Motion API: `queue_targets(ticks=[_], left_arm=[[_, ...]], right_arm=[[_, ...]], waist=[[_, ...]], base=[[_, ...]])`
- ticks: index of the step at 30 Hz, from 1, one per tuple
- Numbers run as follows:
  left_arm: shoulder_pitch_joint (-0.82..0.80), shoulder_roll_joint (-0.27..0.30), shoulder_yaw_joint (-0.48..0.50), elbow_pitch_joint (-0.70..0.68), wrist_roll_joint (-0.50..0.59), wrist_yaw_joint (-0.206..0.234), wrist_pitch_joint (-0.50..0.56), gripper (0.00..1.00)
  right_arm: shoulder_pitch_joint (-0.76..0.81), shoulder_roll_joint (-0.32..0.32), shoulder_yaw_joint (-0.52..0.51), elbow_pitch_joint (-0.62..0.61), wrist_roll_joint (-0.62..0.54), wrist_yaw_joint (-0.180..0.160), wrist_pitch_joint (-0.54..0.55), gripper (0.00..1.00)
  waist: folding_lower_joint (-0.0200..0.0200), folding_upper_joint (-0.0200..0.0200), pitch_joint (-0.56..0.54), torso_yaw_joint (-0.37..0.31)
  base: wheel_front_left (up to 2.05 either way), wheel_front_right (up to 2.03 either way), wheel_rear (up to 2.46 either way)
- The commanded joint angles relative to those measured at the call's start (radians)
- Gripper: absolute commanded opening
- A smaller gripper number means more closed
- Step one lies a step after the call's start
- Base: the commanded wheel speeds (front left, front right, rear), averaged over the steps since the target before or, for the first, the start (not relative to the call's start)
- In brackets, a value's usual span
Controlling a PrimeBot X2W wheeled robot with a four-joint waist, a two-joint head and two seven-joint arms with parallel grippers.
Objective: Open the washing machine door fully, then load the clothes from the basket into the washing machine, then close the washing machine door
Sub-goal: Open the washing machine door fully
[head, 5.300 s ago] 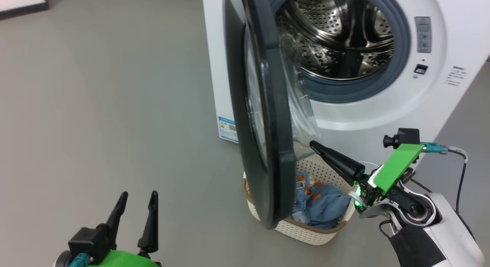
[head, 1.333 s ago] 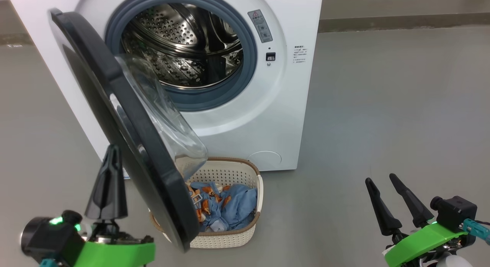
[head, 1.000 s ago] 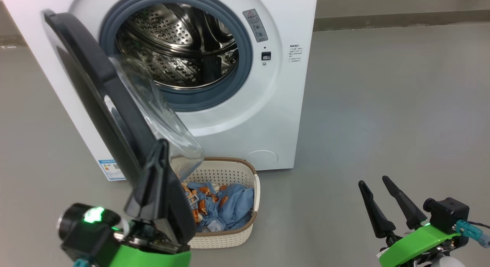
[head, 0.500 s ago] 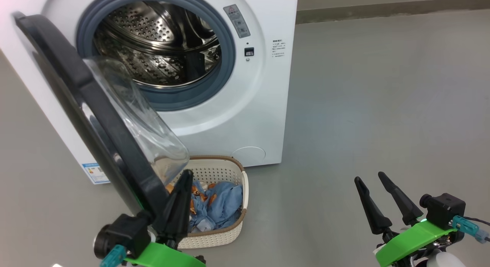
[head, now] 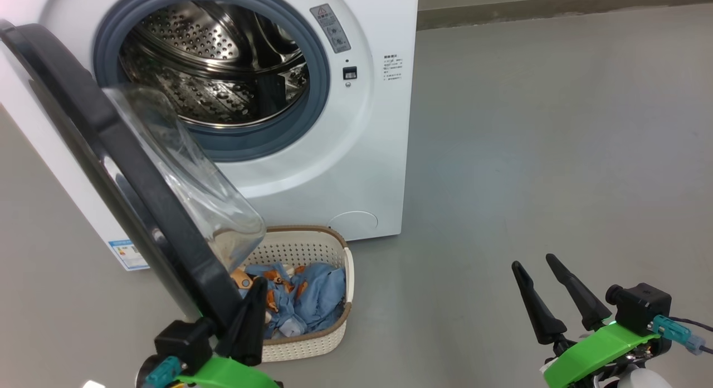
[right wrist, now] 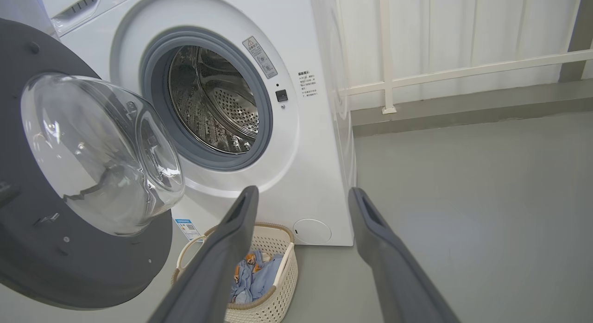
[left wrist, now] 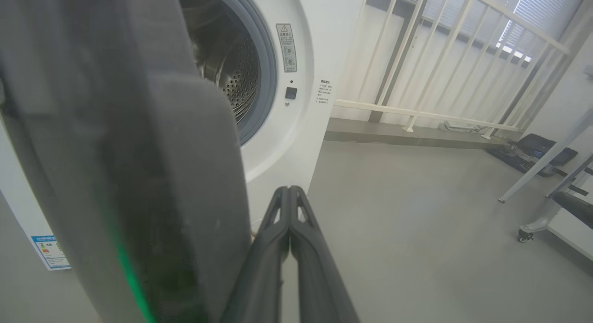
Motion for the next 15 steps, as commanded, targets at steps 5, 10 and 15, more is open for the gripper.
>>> queue_targets(ticks=[5,10,15], left_arm=[[-0.052,0.006,0.063,0.014,-0.021,0.023,-0.027,0.00],[-0.045,0.020,0.074,0.014,-0.021,0.032,-0.032,0.00],[-0.022,0.032,0.084,-0.003,-0.023,0.048,-0.026,0.00]], right_arm=[[-0.036,-0.005,0.023,-0.014,0.007,0.002,-0.012,1.00],[-0.030,0.001,0.026,-0.013,0.010,0.002,-0.012,1.00],[-0.025,0.007,0.028,-0.014,0.012,0.002,-0.012,1.00]], waist=[[0.0000,-0.0001,-0.004,0.019],[0.0000,-0.0001,-0.009,0.054],[0.0000,-0.0001,-0.010,0.102]], base=[[0.00,0.00,0.00],[0.00,0.00,0.00],[0.00,0.00,0.00]])
